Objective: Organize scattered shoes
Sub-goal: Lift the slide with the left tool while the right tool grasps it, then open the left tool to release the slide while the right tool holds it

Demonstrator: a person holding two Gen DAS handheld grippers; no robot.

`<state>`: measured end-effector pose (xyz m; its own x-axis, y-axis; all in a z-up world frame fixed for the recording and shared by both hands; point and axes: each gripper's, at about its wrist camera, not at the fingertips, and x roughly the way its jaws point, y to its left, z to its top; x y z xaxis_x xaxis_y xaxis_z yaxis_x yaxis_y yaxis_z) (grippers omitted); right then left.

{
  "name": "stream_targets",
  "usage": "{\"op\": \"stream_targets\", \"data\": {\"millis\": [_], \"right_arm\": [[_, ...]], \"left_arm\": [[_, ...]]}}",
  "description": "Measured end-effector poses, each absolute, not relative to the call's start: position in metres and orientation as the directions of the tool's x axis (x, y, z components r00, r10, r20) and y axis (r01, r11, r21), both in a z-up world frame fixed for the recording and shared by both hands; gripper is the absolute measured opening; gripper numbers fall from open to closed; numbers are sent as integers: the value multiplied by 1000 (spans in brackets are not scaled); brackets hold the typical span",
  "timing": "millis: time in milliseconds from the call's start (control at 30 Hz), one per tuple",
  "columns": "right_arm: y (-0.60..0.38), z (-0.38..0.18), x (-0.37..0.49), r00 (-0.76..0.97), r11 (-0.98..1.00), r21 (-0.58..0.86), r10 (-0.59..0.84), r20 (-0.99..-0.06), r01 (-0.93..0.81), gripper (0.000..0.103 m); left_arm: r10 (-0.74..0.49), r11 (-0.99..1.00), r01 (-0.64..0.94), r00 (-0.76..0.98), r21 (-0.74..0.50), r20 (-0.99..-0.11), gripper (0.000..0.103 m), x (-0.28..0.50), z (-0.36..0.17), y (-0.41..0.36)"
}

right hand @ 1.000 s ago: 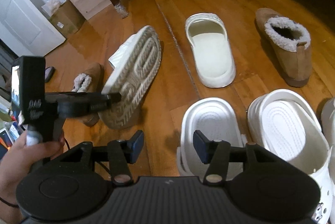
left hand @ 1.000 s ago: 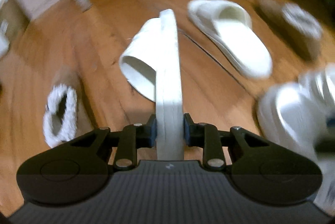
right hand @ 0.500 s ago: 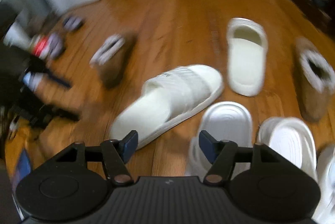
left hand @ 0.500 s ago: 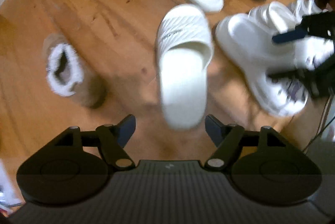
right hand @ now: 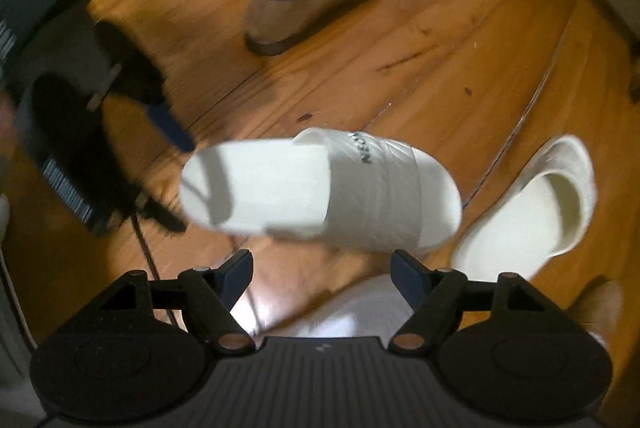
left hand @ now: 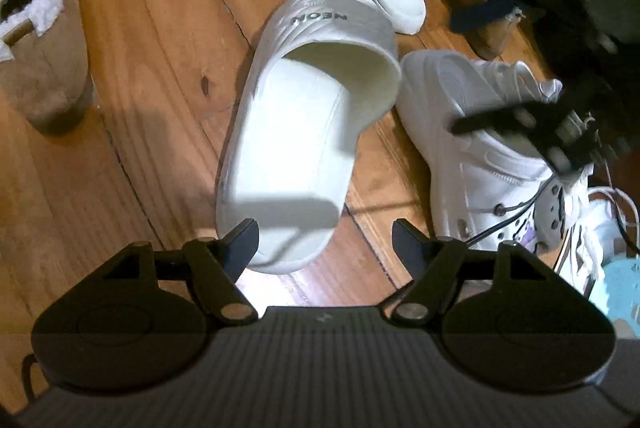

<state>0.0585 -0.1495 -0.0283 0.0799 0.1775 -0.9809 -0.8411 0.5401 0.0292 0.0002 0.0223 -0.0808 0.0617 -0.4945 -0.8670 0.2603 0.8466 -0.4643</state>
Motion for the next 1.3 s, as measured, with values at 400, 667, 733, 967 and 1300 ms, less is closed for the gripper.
{"op": "stream_targets", "data": {"millis": [400, 667, 733, 967, 1300], "right_arm": [[-129, -92, 114, 43, 651, 44, 116, -992, -758, 81], [-114, -78, 113, -23, 903, 107, 107, -994, -417, 77], [-113, -71, 110, -65, 929, 195, 184, -981, -314, 77], [-158, -94, 86, -251, 843, 385, 493, -833, 377, 77], [-243, -91, -62, 27, 430, 370, 622, -782, 824, 93]], "left_arm": [[-478, 854, 298, 131, -425, -869, 73, 2, -74, 36], [-367, 918, 221, 166, -329, -915, 75, -17, -51, 60], [-344, 931, 198, 189, -307, -920, 75, -21, -43, 70], [-302, 950, 149, 223, -273, -927, 75, -29, -32, 91], [-361, 919, 218, 136, -328, -923, 75, -29, -58, 57]]}}
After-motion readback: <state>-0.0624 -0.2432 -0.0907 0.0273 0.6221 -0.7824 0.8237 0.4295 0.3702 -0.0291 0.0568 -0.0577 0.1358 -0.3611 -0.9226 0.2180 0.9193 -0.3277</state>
